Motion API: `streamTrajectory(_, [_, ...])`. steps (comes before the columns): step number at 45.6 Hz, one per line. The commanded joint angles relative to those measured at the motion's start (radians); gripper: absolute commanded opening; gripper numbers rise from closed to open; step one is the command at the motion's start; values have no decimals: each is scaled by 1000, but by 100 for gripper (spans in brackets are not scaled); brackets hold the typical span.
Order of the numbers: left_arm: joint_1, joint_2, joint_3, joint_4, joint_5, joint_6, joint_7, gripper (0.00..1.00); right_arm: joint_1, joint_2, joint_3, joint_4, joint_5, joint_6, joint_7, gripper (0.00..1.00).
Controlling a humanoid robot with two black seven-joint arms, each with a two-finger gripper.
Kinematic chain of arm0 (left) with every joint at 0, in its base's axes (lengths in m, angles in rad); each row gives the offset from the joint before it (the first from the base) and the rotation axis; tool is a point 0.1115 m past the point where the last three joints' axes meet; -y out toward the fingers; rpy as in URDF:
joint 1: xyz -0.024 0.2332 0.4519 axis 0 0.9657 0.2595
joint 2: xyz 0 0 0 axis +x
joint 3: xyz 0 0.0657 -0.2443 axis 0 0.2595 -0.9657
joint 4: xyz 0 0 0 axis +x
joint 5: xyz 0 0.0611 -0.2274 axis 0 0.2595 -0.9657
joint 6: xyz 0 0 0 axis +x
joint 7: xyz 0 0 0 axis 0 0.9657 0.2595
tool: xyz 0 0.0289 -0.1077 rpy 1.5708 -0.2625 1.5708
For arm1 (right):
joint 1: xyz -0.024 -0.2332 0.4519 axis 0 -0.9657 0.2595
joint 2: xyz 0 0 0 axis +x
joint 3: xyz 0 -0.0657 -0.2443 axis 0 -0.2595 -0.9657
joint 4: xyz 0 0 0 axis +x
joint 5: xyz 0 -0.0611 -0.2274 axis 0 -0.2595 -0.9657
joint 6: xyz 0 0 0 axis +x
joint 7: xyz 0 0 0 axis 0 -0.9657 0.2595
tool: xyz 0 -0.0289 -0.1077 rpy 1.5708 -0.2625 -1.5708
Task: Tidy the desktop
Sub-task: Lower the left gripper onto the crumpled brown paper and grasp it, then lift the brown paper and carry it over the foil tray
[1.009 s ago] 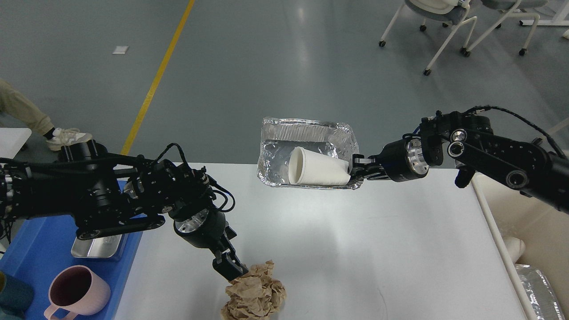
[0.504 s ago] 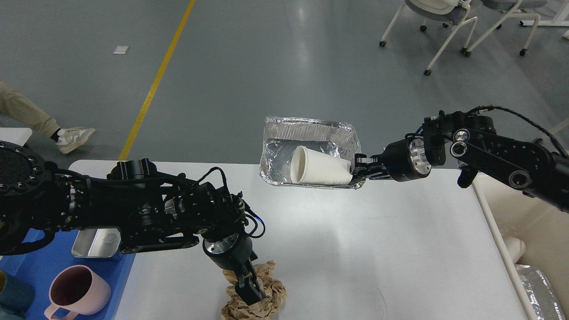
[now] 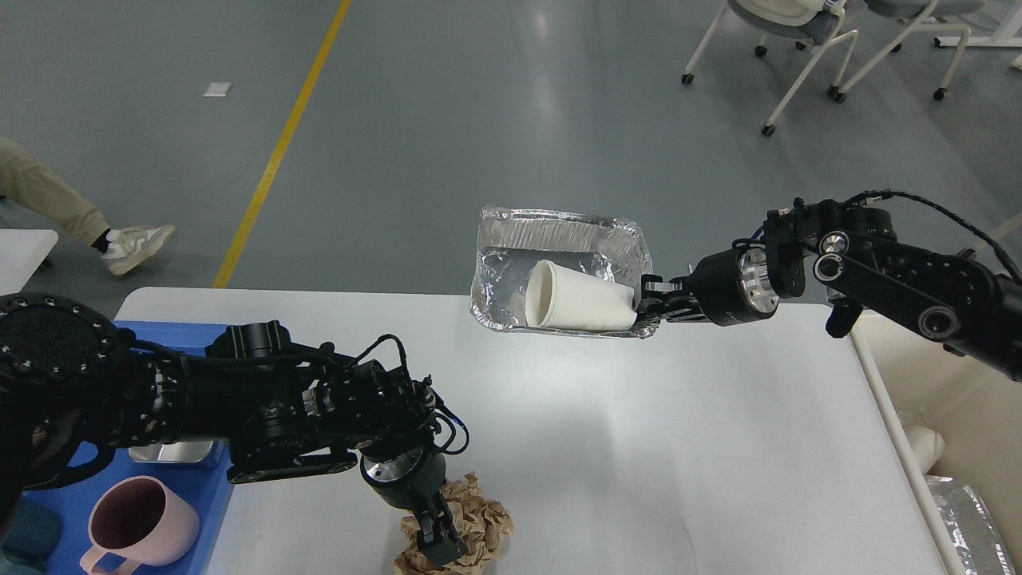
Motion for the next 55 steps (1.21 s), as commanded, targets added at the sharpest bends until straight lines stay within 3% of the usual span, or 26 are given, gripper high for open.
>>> streamTrajectory(1, [-12,10,12,2,22,2,-2,38,-6,0,0,-1,-1,-2,0,0])
streamTrajectory(5, [-12,28,18,3,24,0,-8,9,-7,0,0,-3,-1,-2,0,0])
streamTrajectory(9, [-11,56,20,3,25,0,-28,0,-7,0,0,-3,-1,-2,0,0])
streamTrajectory(17, [-28,97,14,2,29,8,-50,0,-14,0,0,-6,-1,-2,0,0])
streamTrajectory(25, [-63,214,-38,-20,24,22,-74,0,-23,0,-2,-13,-1,-2,0,0])
streamTrajectory(33, [-74,454,-109,-159,24,26,-90,0,-30,0,-3,-23,-1,-2,0,0])
streamTrajectory(44, [-19,839,-327,-368,7,29,-109,0,-29,7,-12,-23,-3,0,-2,0])
streamTrajectory(55, [15,1048,-554,-395,-207,26,-142,1,-30,11,-15,-21,-6,0,-3,0])
